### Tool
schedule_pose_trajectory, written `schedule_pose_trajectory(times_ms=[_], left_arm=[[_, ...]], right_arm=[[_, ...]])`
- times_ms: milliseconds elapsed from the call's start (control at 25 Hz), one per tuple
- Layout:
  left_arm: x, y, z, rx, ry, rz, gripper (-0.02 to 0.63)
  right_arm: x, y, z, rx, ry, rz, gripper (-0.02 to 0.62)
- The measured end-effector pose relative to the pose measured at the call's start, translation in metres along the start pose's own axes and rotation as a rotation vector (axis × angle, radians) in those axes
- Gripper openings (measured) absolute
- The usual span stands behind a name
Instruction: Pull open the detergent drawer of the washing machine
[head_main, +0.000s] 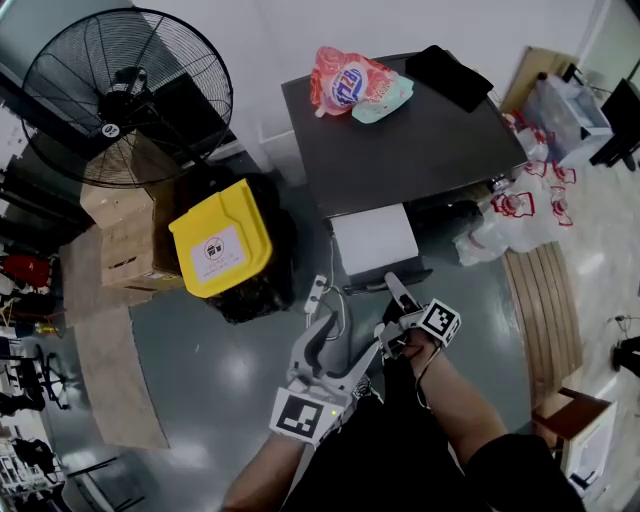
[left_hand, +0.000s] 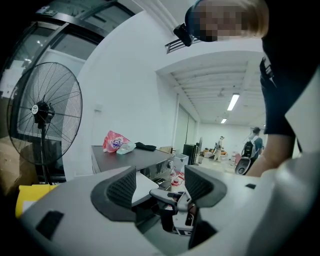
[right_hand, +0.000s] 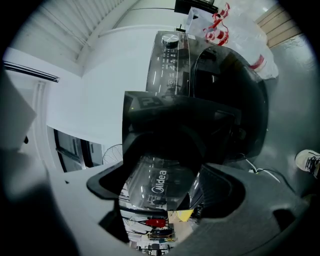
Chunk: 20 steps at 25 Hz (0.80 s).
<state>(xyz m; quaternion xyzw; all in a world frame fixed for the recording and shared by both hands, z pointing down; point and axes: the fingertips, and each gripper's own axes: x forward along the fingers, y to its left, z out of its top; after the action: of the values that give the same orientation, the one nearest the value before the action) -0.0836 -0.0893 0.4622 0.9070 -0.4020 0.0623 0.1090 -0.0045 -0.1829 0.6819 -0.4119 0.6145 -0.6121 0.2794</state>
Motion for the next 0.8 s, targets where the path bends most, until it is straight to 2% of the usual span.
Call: schedule_pose_trajectory(times_ms=[240,320,520,680,800], left_arm=[[-0.013,-0.005,0.001,0.010,-0.012,-0.017,0.278],[-0.017,-0.006,0.001,0.013,-0.012,-0.022,0.278],[-0.025,-0.010,0.001,0.008,-0.023,-0.035,0.278],[-0.031,-0.014,0.003,0.010,-0.041,-0.047,0.278],[-0.037,-0.015,0.004,0.006,-0.048,-0.055,0.276]], right_arm=[[-0.008,-0.002,-0.003,0.000,-0.022,-0.024,0.461],[-0.015,-0.003,-0.006,-0.022,-0.013,-0.032,0.431],[-0.035,0.001,-0.019,-0.085,0.029,-0.041,0.419],[-0.042,0.023,-0.030,-0.219,0.080,0.003,0.402],[-0.047,0.052,-0.033,-0.391,0.107,0.039,0.314]])
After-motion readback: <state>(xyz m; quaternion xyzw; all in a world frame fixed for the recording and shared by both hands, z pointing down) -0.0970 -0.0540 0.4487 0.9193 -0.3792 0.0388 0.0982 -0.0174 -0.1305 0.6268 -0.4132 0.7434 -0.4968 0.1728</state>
